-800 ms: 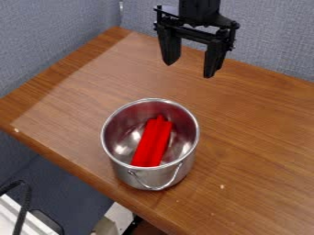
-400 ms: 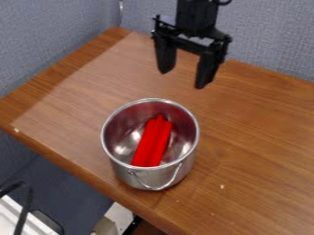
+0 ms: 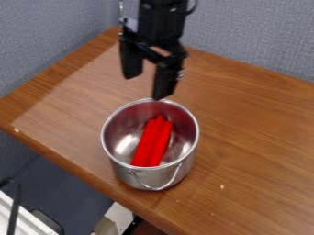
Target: Move the red object from the metal pot to the table
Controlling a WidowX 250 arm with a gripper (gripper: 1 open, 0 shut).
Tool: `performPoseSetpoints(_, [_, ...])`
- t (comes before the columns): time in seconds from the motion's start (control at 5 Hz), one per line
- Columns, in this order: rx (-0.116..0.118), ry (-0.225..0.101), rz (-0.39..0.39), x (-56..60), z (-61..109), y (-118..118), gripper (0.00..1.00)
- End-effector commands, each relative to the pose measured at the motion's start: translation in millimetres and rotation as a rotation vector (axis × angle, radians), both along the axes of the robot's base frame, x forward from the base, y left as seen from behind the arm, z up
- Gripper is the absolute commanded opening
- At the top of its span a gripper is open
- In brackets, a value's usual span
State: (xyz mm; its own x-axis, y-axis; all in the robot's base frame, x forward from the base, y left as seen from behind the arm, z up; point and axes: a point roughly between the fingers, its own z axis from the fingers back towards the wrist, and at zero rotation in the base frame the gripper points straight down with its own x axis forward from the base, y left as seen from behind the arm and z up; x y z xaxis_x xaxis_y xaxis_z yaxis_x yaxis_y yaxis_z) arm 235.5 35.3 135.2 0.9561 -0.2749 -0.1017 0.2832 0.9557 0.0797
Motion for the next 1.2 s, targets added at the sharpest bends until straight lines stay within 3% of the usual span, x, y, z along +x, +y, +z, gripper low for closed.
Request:
performPoseSetpoints(0.0, [0.045, -0.08, 0.057, -11.2, 8.9, -8.4, 1.0])
performPoseSetpoints(0.4, [0.039, -0.085, 0.046, -14.0, 12.7, -24.9, 1.0])
performPoseSetpoints(0.6, [0.034, -0.081, 0.083, -15.7, 11.0, -33.9, 1.0])
performPoseSetpoints(0.8, [0.019, -0.078, 0.124, -16.7, 10.8, -43.5, 1.0])
performPoseSetpoints(1.0, [-0.001, -0.077, 0.091, -18.6, 2.3, -46.3, 1.0])
